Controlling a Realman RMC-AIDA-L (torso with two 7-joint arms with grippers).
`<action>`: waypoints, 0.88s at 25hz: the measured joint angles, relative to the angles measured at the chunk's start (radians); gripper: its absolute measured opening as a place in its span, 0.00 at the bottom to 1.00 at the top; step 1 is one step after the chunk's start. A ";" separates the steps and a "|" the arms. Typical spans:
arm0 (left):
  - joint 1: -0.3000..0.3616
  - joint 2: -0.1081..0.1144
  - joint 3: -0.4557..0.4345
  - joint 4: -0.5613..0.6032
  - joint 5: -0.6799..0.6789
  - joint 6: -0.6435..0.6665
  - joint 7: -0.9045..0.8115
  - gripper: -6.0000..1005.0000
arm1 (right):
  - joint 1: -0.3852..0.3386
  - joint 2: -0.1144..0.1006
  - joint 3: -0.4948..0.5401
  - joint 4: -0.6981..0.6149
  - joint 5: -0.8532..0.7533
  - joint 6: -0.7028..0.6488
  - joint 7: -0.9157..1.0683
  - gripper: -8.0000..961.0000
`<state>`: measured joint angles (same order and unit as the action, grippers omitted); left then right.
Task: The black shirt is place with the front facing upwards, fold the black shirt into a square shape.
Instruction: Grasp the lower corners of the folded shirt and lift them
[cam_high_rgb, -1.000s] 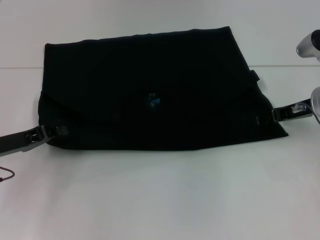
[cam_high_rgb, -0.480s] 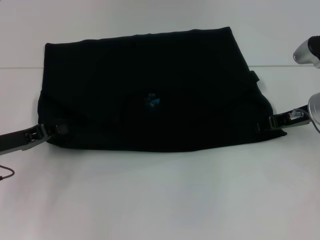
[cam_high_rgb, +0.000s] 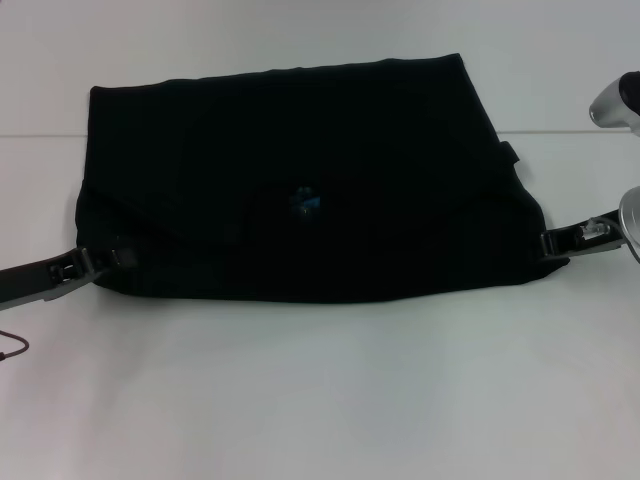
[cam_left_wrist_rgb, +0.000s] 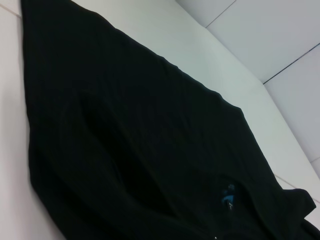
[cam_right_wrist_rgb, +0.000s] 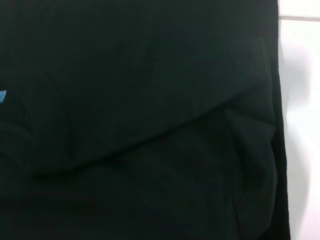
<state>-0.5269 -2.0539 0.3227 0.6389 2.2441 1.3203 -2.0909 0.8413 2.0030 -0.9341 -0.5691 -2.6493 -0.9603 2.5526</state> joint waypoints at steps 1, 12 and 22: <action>0.000 0.000 0.000 0.000 0.000 0.001 0.000 0.06 | -0.001 -0.002 0.002 0.000 0.000 -0.001 0.002 0.22; -0.001 0.007 0.004 0.013 0.018 0.057 -0.035 0.06 | -0.009 -0.012 0.062 -0.020 0.003 -0.063 -0.024 0.08; -0.005 0.024 -0.003 0.056 0.175 0.255 -0.101 0.06 | -0.078 -0.024 0.065 -0.165 0.000 -0.386 -0.075 0.08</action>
<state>-0.5319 -2.0295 0.3196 0.6954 2.4191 1.5752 -2.1916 0.7631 1.9794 -0.8687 -0.7340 -2.6493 -1.3465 2.4777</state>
